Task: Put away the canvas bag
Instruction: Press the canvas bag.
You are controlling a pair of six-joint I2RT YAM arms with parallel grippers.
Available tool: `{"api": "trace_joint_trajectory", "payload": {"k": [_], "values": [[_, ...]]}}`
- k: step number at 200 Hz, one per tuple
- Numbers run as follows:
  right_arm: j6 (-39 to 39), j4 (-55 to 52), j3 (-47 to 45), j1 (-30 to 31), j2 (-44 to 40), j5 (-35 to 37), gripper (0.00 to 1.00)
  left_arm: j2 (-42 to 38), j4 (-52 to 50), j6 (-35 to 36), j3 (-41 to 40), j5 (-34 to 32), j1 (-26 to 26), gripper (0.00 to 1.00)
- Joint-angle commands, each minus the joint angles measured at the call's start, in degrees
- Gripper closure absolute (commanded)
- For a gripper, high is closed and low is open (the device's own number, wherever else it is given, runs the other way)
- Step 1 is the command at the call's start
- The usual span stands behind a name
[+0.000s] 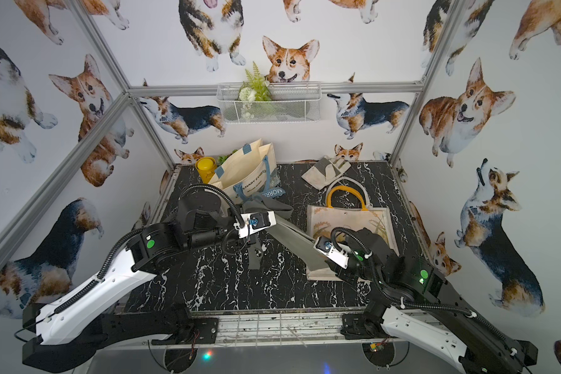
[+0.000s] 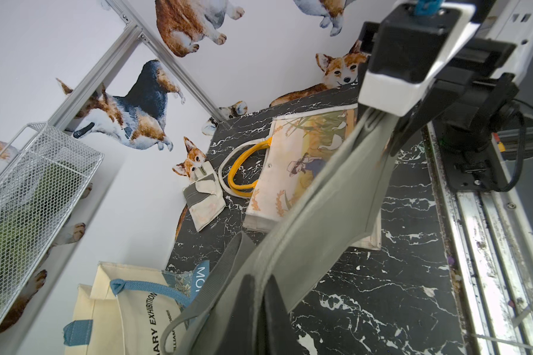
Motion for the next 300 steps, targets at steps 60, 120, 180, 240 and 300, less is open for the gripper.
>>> {"api": "trace_joint_trajectory", "payload": {"k": [60, 120, 180, 240, 300], "values": [[-5.2, -4.0, 12.5, -0.1, 5.6, 0.7, 1.00, -0.7, -5.3, -1.1, 0.4, 1.9, -0.8, 0.71], [-4.3, -18.3, 22.4, -0.1, 14.1, -2.5, 1.00, 4.9, -13.8, 2.4, 9.6, -6.3, -10.5, 0.24], [-4.1, -19.5, 22.5, -0.1, 16.1, -4.7, 1.00, 9.1, -9.1, 2.6, 8.0, -6.0, -12.3, 0.19], [-4.1, -19.8, 22.8, -0.1, 17.8, -4.2, 1.00, 14.5, -6.0, 0.5, 9.5, -3.9, -12.2, 0.19], [-2.9, -16.8, 20.6, -0.1, 16.4, -5.2, 0.95, 11.3, -1.3, -1.2, 4.3, -2.6, -10.7, 0.96]]}}
